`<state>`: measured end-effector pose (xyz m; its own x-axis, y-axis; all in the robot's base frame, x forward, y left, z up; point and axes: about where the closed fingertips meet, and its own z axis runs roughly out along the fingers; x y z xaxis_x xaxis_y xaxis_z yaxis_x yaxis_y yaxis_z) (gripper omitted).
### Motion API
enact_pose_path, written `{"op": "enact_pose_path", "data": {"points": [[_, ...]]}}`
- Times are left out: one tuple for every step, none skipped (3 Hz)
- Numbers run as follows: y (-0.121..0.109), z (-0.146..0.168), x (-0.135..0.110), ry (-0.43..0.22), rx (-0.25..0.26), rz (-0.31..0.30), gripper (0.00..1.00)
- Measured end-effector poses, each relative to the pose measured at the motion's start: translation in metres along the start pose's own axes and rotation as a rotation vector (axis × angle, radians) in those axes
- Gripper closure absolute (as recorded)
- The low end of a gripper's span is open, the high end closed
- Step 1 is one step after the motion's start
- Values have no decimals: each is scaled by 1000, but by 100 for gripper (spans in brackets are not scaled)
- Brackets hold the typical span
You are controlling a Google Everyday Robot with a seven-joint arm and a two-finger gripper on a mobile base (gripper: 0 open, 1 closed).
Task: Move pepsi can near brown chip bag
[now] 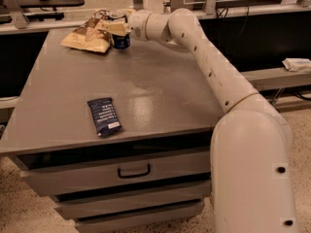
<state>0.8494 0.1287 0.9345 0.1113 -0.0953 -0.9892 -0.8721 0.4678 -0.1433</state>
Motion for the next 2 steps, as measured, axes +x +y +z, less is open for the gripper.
{"op": "enact_pose_path", "data": {"points": [[5,8,8,0,-8,23,30],[8,13,12,-3,-15,40,6]]}}
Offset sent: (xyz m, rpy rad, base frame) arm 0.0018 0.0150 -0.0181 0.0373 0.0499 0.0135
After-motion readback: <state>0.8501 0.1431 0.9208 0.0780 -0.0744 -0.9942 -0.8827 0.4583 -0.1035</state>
